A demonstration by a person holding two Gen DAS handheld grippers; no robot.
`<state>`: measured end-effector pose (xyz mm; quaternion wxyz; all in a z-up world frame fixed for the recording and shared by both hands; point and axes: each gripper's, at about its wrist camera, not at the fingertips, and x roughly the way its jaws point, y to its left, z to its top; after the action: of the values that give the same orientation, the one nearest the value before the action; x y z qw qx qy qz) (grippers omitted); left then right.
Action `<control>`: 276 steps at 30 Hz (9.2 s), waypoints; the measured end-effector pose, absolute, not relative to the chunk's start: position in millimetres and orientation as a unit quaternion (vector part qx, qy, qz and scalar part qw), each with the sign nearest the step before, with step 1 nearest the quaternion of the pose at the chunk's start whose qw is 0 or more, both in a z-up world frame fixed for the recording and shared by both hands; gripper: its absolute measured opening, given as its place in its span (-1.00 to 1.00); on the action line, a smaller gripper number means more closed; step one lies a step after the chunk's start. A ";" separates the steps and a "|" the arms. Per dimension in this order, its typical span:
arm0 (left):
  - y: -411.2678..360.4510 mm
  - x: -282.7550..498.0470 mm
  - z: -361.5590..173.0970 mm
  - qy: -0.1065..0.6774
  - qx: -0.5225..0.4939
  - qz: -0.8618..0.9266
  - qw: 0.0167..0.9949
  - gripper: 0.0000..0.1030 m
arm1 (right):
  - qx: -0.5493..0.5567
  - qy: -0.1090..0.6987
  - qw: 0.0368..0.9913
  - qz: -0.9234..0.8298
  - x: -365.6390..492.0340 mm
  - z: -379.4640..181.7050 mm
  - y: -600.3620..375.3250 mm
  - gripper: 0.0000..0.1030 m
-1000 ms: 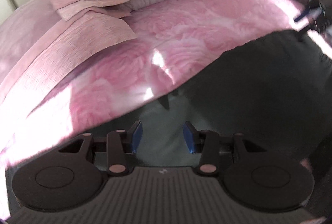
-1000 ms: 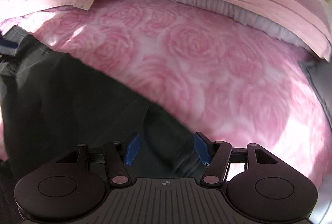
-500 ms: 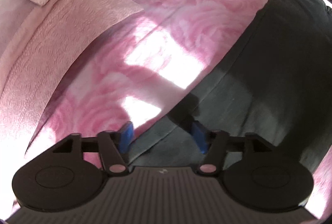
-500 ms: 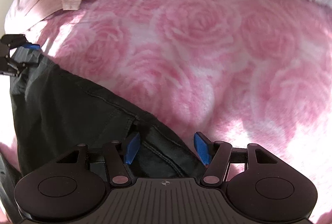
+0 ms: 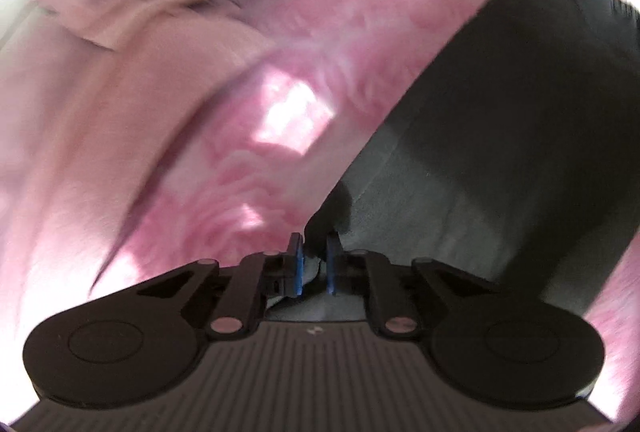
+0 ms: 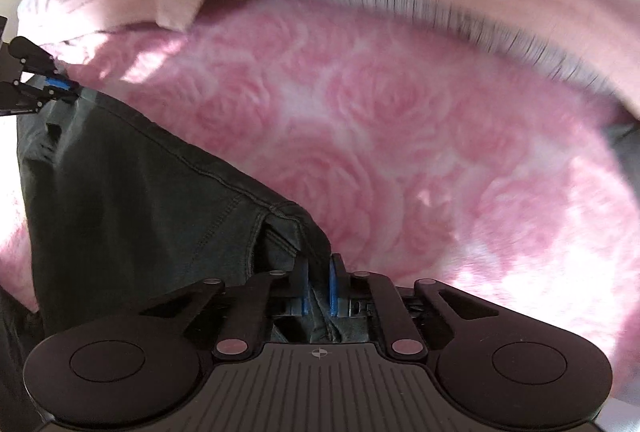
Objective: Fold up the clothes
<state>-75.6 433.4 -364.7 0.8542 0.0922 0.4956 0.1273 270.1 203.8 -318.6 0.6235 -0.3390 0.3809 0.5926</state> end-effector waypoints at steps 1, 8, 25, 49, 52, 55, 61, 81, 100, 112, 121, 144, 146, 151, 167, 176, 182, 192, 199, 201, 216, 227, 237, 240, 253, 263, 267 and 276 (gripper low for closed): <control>425.6 -89.4 -351.4 0.479 0.079 0.141 0.863 -0.81 | -0.339 0.364 0.634 0.592 261.3 -308.4 193.8 -0.88; 337.3 -220.3 -272.0 0.402 -0.055 0.184 0.896 -0.82 | -0.312 0.297 0.687 0.585 185.7 -235.0 79.0 -0.90; 209.0 -374.2 -347.1 0.372 -0.460 0.347 0.728 -0.36 | -0.034 0.570 0.760 0.310 104.4 -303.8 -113.2 -0.09; 214.7 -404.7 -331.6 0.176 -0.417 0.442 0.774 -0.96 | 0.250 0.573 0.730 0.275 183.7 -354.4 -164.8 -0.09; 206.9 -406.9 -382.7 0.279 -0.422 0.473 0.721 -0.94 | 0.250 0.572 0.730 0.278 193.4 -367.4 -158.9 -0.09; 205.3 -396.4 -406.6 0.290 -0.420 0.487 0.709 -0.94 | 0.213 0.578 0.733 0.289 199.3 -369.6 -146.7 -0.48; 191.2 -397.8 -374.4 0.261 -0.369 0.503 0.737 -0.95 | 0.139 0.503 0.769 0.370 180.7 -312.2 -147.1 -0.67; 165.7 -389.3 -390.6 0.348 -0.331 0.502 0.719 -0.87 | 0.014 0.535 0.788 0.306 163.3 -346.6 -163.6 -0.26; 268.7 -476.1 -411.6 0.130 -0.611 0.451 0.637 -0.44 | -0.035 0.507 0.835 0.214 143.5 -302.3 -115.0 0.19; 198.2 -521.0 -335.2 0.155 -0.387 0.574 0.705 -0.90 | -0.135 0.471 0.833 0.258 86.5 -312.5 -62.7 0.19; 199.6 -567.6 -406.1 0.058 -0.586 0.553 0.589 -0.67 | -0.131 0.491 0.809 0.295 60.3 -326.6 -53.3 0.19; 216.9 -559.4 -407.9 0.114 -0.550 0.566 0.604 -0.86 | 0.182 0.683 0.640 0.301 48.6 -387.8 -110.2 -0.60; 216.4 -560.7 -407.4 0.119 -0.546 0.563 0.608 -0.86 | 0.151 0.672 0.650 0.321 46.0 -379.1 -105.5 -0.61; 216.9 -566.5 -410.6 0.103 -0.563 0.561 0.599 -0.80 | 0.134 0.665 0.654 0.335 42.5 -366.5 -99.3 -0.60; 203.5 -559.7 -390.3 0.125 -0.501 0.548 0.658 -0.95 | 0.149 0.621 0.681 0.358 48.9 -360.1 -94.2 -0.96; 197.4 -552.5 -385.2 0.125 -0.469 0.547 0.682 -0.96 | 0.155 0.604 0.687 0.373 48.8 -346.2 -97.4 -0.97; 189.2 -554.8 -403.3 0.172 -0.465 0.557 0.666 -0.90 | 0.123 0.620 0.691 0.351 41.3 -365.3 -101.1 -0.97; 178.3 -515.9 -365.9 0.285 -0.410 0.569 0.653 -0.79 | 0.105 0.623 0.690 0.355 56.2 -354.5 -107.4 -0.73; 154.0 -424.2 -351.1 0.304 -0.392 0.454 0.740 -0.79 | 0.185 0.578 0.735 0.303 111.3 -337.2 -141.7 -0.30; 155.3 -394.9 -357.8 0.303 -0.398 0.418 0.758 -0.79 | 0.217 0.583 0.729 0.288 127.4 -345.1 -149.8 -0.30; 165.5 -315.7 -401.0 0.379 -0.347 0.381 0.769 -0.79 | 0.140 0.534 0.769 0.321 118.3 -334.5 -171.9 -0.92; 152.2 -304.0 -390.5 0.400 -0.315 0.384 0.770 -0.74 | 0.065 0.534 0.790 0.295 111.2 -337.3 -163.7 -0.40; 155.4 -282.5 -362.6 0.430 -0.287 0.371 0.772 -0.72 | 0.031 0.550 0.775 0.309 148.9 -315.4 -149.1 0.01; 171.6 -266.5 -349.4 0.410 -0.305 0.350 0.786 -0.71 | 0.020 0.524 0.784 0.332 165.5 -292.6 -137.7 0.01; 254.5 -136.7 -363.5 0.385 -0.366 0.180 0.828 -0.26 | 0.088 0.602 0.706 0.364 284.1 -350.7 -38.9 0.35; 287.7 -74.3 -424.9 0.386 -0.488 0.058 0.781 -1.00 | 0.085 0.593 0.695 0.397 279.0 -353.7 -44.3 -0.71; 279.4 -83.1 -416.6 0.355 -0.429 0.082 0.826 -0.99 | 0.056 0.549 0.733 0.398 260.4 -335.4 -52.3 -0.85; 274.1 -84.4 -420.2 0.371 -0.384 0.101 0.839 -0.70 | 0.059 0.545 0.775 0.314 249.5 -361.4 -69.1 -0.92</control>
<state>-84.4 274.1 -420.2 0.8395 -0.3840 0.3710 0.1009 249.5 -69.1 -361.4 0.7752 0.0586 0.5448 0.3145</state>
